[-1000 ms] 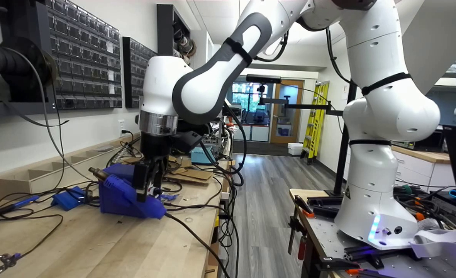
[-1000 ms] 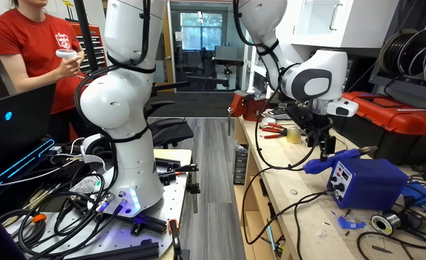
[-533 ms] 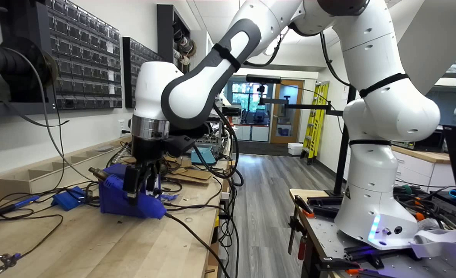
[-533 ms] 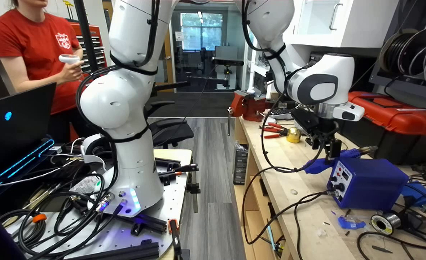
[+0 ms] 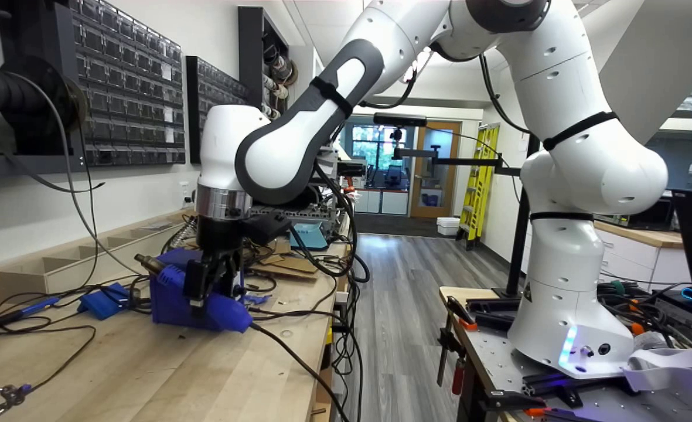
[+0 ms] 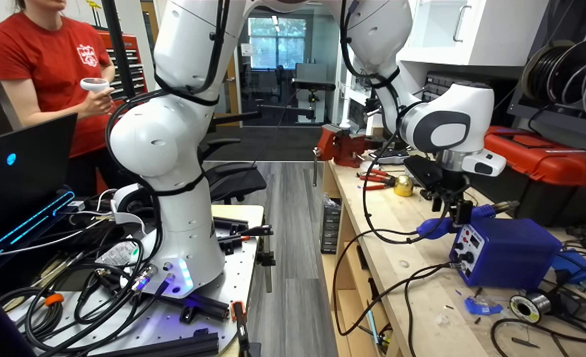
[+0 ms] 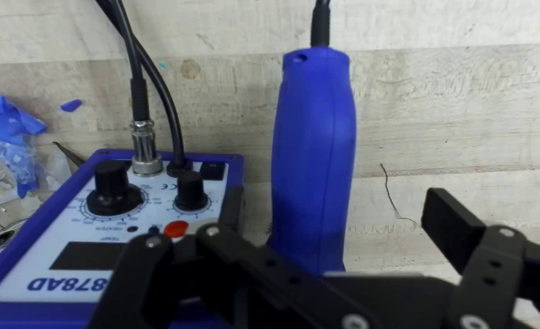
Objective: Pick up the blue tool
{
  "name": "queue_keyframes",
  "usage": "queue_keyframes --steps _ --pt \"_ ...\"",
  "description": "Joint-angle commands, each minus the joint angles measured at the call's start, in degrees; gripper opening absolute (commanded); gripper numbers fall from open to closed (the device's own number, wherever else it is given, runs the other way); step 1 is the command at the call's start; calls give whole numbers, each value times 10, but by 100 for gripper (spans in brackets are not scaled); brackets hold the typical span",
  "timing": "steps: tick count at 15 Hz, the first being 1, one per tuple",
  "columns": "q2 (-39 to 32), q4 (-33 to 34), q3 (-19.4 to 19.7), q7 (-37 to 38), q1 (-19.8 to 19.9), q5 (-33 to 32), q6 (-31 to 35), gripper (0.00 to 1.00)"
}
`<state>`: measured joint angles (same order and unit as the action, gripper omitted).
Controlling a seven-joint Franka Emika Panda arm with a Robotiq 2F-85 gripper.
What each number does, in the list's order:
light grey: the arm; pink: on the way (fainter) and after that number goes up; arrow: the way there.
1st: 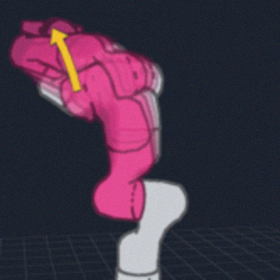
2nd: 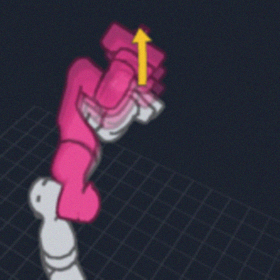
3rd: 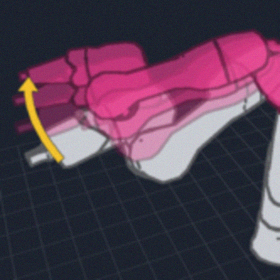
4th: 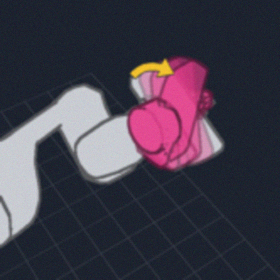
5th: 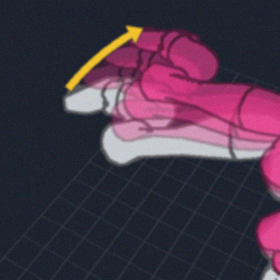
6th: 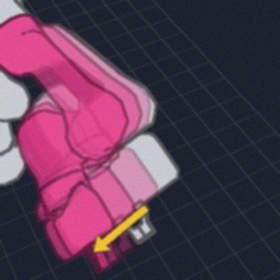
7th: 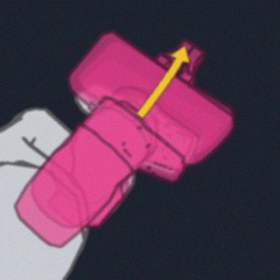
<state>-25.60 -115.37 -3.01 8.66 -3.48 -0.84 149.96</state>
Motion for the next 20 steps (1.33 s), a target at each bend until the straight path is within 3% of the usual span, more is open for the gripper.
queue_keyframes --steps 1,6,7,8,16,17,20 --pt "-12 19 -5 -30 10 28 -11 100" --pt "-14 21 -6 -38 12 46 -9 100" --pt "-13 21 -8 -41 12 49 -6 75" --pt "-12 21 -10 -46 14 52 -7 74" --pt "-4 13 -26 -85 29 92 1 22" --pt "-1 10 -26 -84 31 96 4 17" --pt "6 3 -24 -84 30 99 11 17"
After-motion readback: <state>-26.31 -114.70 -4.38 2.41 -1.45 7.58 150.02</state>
